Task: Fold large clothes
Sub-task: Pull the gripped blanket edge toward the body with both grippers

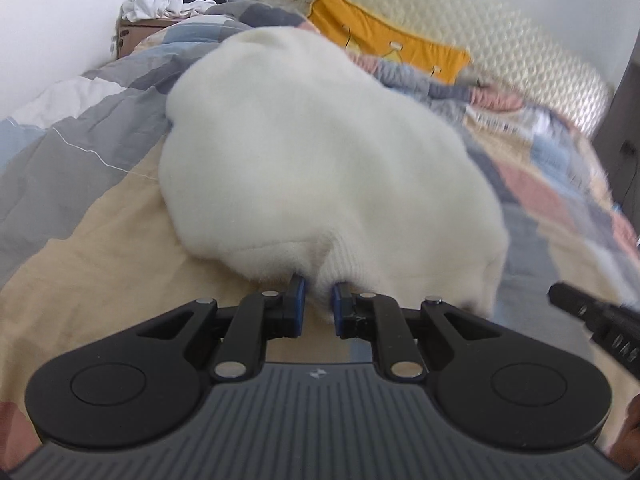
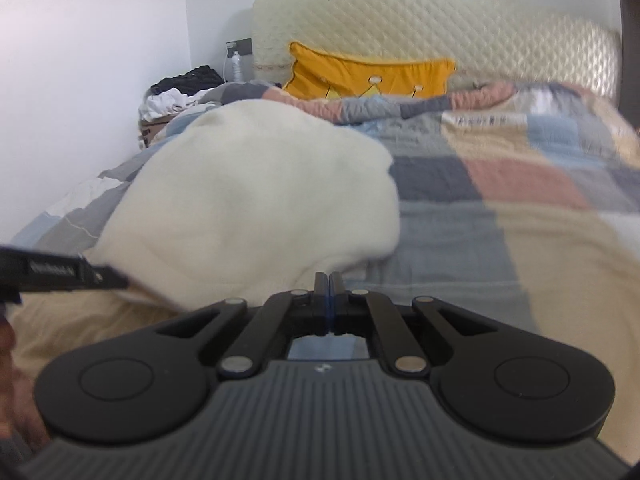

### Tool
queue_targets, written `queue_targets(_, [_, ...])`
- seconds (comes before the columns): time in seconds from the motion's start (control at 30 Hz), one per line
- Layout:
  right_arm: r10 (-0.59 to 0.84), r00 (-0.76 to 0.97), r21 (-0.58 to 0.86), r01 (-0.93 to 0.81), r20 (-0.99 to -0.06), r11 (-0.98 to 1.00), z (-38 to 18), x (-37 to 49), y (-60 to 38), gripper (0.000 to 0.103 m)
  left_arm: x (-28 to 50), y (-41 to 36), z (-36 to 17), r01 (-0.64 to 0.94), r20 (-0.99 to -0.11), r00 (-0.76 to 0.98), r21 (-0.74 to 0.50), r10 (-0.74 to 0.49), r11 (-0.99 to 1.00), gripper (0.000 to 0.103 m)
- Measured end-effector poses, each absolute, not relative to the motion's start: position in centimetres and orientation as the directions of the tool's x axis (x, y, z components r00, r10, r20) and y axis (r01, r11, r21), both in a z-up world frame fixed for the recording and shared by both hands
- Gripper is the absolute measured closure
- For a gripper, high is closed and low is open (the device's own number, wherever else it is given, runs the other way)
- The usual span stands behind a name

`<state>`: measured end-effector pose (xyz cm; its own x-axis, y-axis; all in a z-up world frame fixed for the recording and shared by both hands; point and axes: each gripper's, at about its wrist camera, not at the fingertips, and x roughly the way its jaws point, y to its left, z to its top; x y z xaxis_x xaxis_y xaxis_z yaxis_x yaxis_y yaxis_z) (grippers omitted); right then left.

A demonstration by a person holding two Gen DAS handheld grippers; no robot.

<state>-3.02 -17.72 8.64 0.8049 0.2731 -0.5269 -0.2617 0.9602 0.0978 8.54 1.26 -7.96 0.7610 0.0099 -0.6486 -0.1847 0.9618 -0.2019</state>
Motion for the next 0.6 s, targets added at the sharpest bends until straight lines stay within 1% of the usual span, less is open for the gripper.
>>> queue_targets(0.13, [0.307, 0.786, 0.150, -0.270, -0.537, 0.951, 8.0, -3.0, -17.7, 0.097, 9.3, 1.5, -8.5, -0.204, -0.677, 0.736, -0.213, 0.006, 0.956, 0.085])
queue_targets(0.2, [0.328, 0.779, 0.167, -0.283, -0.535, 0.944, 7.9, -3.1, -17.6, 0.097, 9.9, 2.0, -8.8, -0.220, -0.698, 0.716, -0.240, -0.011, 0.945, 0.082])
queue_targets(0.27, [0.334, 0.774, 0.164, -0.293, -0.538, 0.942, 7.8, -3.3, -17.3, 0.097, 10.3, 2.7, -9.5, -0.243, -0.724, 0.688, -0.295, -0.050, 0.924, 0.074])
queue_targets(0.3, [0.336, 0.769, 0.162, -0.297, -0.544, 0.941, 7.7, -3.2, -17.1, 0.093, 10.5, 3.1, -10.0, -0.262, -0.737, 0.673, -0.318, -0.064, 0.911, 0.064])
queue_targets(0.37, [0.343, 0.758, 0.163, -0.305, -0.555, 0.938, 7.5, -3.0, -16.9, 0.075, 10.9, 3.7, -10.7, -0.298, -0.758, 0.648, -0.344, -0.076, 0.890, 0.052])
queue_targets(0.4, [0.348, 0.753, 0.165, -0.311, -0.558, 0.936, 7.5, -2.9, -16.9, 0.051, 11.0, 3.8, -10.8, -0.304, -0.758, 0.647, -0.357, -0.083, 0.883, 0.051])
queue_targets(0.43, [0.351, 0.748, 0.163, -0.317, -0.563, 0.935, 7.3, -2.9, -16.8, 0.034, 11.1, 4.0, -10.8, -0.308, -0.756, 0.649, -0.366, -0.088, 0.878, 0.050])
queue_targets(0.6, [0.347, 0.718, 0.126, -0.344, -0.603, 0.931, 6.8, -2.9, -15.8, 0.035, 11.5, 3.7, -10.8, -0.301, -0.752, 0.655, -0.352, -0.076, 0.886, 0.047])
